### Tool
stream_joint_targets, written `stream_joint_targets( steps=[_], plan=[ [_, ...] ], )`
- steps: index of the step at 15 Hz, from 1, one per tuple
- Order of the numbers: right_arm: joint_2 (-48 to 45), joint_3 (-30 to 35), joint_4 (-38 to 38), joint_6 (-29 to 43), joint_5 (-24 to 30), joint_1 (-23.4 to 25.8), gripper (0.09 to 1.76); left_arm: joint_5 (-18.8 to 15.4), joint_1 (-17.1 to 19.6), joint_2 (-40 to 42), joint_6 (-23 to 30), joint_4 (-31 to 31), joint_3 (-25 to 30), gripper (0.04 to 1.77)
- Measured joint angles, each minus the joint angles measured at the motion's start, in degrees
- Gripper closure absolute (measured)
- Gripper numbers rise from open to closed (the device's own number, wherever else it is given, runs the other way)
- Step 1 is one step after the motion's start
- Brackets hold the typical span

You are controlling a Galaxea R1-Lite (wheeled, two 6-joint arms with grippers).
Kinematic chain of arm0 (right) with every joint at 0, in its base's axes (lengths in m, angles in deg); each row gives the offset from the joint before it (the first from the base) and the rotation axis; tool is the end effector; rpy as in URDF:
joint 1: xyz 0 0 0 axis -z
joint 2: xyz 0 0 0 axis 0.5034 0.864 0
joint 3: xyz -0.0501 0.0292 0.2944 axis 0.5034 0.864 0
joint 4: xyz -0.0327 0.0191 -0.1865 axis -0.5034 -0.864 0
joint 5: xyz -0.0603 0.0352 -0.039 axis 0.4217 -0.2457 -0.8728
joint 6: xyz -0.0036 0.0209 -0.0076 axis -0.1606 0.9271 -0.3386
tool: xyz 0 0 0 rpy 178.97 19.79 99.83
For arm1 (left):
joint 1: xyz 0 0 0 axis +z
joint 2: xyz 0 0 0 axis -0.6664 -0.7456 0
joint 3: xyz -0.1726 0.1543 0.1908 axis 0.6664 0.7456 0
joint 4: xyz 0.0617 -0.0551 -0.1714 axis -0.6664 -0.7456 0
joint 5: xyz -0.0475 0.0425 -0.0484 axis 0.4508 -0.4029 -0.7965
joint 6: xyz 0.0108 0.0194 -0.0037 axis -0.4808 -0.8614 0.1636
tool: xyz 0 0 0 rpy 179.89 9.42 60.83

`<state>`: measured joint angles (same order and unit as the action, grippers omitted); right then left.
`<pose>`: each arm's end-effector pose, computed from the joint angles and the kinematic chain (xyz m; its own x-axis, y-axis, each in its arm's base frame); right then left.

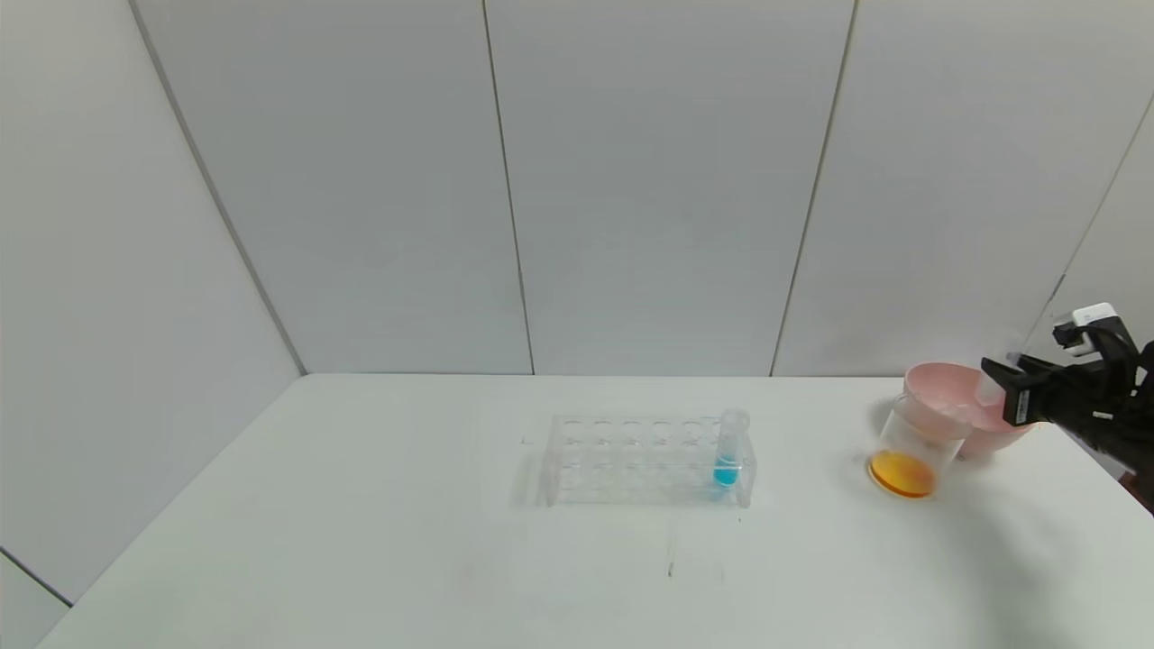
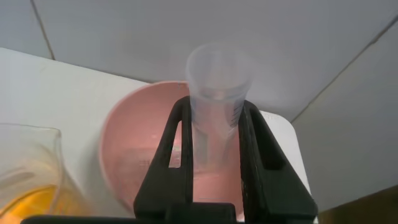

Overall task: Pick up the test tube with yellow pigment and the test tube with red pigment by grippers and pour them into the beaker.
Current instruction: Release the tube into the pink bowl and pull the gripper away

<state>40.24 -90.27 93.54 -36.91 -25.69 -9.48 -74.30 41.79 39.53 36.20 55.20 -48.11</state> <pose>0.3440 -0.1218 0.1006 0.9930 -0.0038 -0.1178 -0.0238 0.9726 -0.2315 -0.0228 0.0001 0.0755 1.0000 0.0000 0.0008 0.0000 1.0000 -0.0027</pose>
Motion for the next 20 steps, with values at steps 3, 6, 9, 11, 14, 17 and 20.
stream_joint_targets(
  steps=[3, 6, 9, 11, 14, 17, 20],
  plan=[
    [1.6, -0.1, 0.6, -2.3, 0.1, 1.6, 1.36, 0.0, 0.0, 0.0, 0.0, 0.0, 0.0, 0.05],
    [2.2, 0.0, 0.5, -2.5, 0.3, 1.6, 1.31, 0.0, 0.0, 0.0, 0.0, 0.0, 0.0, 0.05],
    [2.2, 0.0, 0.5, -2.4, 0.3, 0.8, 0.94, 0.0, 0.0, 0.0, 0.0, 0.0, 0.0, 0.05],
    [2.0, -0.1, 0.5, -2.3, 0.2, -0.1, 0.76, 0.0, 0.0, 0.0, 0.0, 0.0, 0.0, 0.05],
    [0.5, -0.2, 0.5, -2.2, 0.2, -1.0, 0.56, 0.0, 0.0, 0.0, 0.0, 0.0, 0.0, 0.05],
    [-4.1, -0.2, 0.3, 0.0, 0.2, -1.4, 0.43, 0.0, 0.0, 0.0, 0.0, 0.0, 0.0, 0.05],
    [-12.9, 0.0, -0.8, 6.3, 0.4, -1.3, 0.34, 0.0, 0.0, 0.0, 0.0, 0.0, 0.0, 0.05]
  ],
)
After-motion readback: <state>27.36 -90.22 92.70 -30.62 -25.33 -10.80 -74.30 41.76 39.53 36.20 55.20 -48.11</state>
